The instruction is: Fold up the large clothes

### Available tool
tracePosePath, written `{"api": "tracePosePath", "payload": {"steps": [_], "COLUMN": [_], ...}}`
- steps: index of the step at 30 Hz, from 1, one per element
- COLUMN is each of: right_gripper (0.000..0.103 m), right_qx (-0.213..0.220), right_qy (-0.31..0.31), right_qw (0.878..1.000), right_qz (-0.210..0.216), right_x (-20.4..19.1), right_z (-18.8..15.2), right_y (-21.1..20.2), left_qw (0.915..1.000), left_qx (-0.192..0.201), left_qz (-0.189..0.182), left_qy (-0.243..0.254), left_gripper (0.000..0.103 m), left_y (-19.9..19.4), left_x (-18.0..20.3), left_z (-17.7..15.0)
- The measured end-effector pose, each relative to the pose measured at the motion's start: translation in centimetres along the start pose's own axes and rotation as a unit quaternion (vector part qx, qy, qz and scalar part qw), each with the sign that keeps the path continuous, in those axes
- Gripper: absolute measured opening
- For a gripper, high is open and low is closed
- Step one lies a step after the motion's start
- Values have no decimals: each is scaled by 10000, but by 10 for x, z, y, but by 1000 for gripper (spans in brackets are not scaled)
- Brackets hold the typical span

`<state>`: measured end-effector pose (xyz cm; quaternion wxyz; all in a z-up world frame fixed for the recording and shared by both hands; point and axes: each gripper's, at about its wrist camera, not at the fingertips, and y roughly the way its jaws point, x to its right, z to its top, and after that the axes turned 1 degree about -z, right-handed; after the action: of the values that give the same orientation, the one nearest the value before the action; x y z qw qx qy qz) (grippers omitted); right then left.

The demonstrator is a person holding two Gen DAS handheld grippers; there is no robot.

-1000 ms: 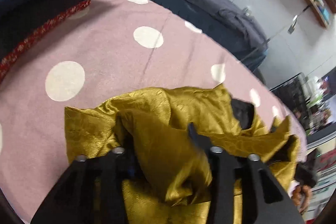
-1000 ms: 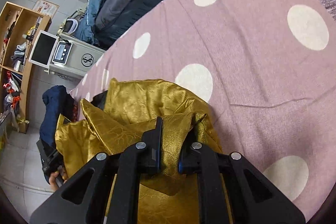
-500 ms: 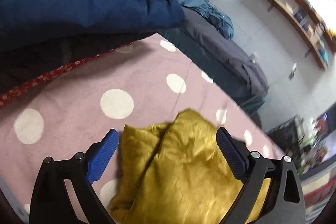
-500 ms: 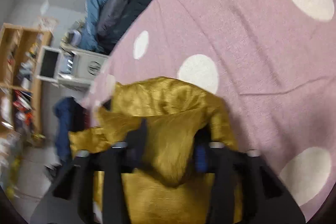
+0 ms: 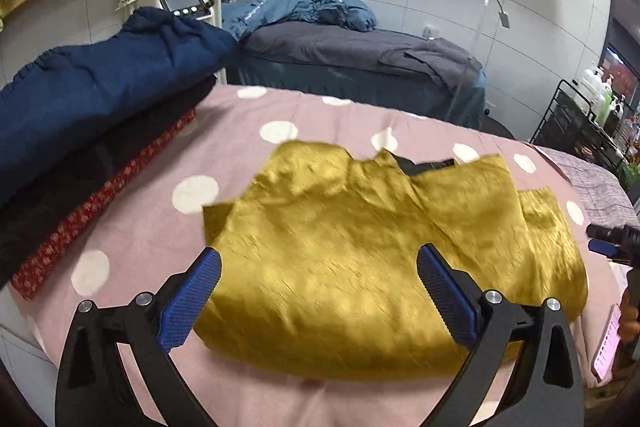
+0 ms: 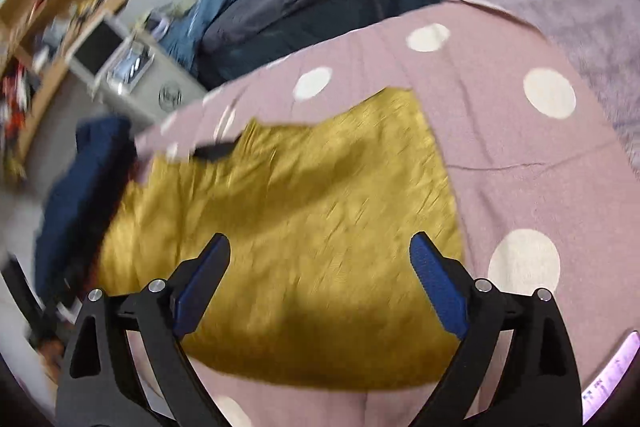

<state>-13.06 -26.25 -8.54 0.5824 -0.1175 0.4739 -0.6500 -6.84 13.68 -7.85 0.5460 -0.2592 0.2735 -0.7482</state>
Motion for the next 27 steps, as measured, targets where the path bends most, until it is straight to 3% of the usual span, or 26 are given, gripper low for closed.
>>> {"api": "tracePosePath", "payload": {"steps": [5,13,19,25,27], "right_gripper": [90,90,90,90,97], "right_qx": [206,397,20,-213,-288], "right_qy": [-1358,-2246,-2302,-2020,-1949], "right_qw": [9883,9709,9691,9751,9762], "right_qz": [-661,-733,-887,-886,-907], "right_x": [-53,-87,-84,-79,-82], "right_z": [-50,-83,-89,-59,-48], "right_y": [0,-2,26,51,58], "left_qw": [9997,9975,9992,9983,9966], "left_qx": [-160,403,111,109,-247], "left_qz": [-177,-245,-31,525,788], "left_qy": [62,524,373,221,84], "left_gripper": [96,96,96,96,96], "left_y": [2,-7,27,60,83], "left_x": [23,66,70,64,55], "left_z": [-25,-60,-72,-30,-15]}}
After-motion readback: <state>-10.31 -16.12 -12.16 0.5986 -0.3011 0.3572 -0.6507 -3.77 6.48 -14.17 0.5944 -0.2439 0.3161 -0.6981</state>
